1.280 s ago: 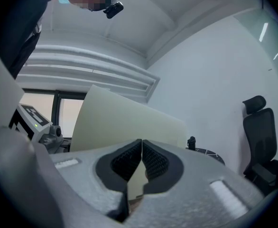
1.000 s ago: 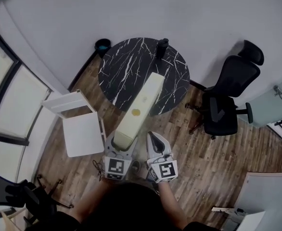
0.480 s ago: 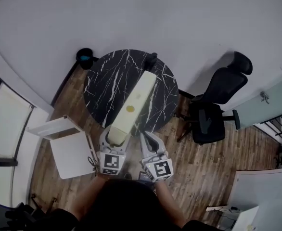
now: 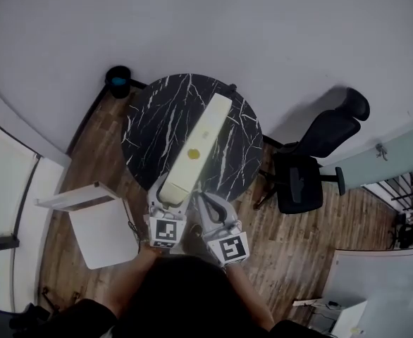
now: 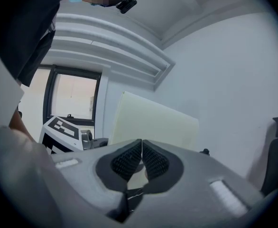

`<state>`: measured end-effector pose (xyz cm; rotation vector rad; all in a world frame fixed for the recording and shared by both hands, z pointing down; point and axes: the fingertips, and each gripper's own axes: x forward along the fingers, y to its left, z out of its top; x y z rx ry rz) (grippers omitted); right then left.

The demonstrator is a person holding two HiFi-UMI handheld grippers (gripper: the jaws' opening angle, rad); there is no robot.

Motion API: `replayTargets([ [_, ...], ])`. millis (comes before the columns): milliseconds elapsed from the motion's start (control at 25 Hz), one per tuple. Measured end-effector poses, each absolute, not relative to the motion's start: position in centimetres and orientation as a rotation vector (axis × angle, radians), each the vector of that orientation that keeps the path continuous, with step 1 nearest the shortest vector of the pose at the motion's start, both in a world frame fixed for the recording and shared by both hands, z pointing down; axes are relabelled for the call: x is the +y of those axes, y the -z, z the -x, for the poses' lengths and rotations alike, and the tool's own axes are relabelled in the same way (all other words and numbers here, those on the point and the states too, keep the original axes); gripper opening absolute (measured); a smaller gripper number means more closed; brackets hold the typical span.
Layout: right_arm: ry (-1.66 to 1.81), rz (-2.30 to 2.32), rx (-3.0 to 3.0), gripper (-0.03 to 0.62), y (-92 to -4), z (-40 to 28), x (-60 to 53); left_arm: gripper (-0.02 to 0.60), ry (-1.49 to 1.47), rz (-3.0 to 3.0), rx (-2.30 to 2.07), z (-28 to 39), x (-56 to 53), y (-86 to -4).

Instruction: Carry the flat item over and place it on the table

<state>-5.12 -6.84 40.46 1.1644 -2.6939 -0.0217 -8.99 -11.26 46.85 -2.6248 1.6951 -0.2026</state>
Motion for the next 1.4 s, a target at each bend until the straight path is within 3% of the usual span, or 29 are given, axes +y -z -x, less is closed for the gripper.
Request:
replayTargets([
  [440,0.049,-1.093,-2.714,0.002,-40.8,8.1,-10.5,0.284,0.187,2.649,1.628,9.2,-15.3,-49.2],
  [1000,-0.052,-1.208,-2.659,0.002,-43.6,3.0,-13.2,0.281,0.245,2.663,1.516,6.4,-19.7,-51.9],
  [1400,-0.128,-1.256,-2.63,0.002,-46.6,0.4,-14.2,0.282,0.358,2.689,1.549,4.8,-21.2,-58.2],
])
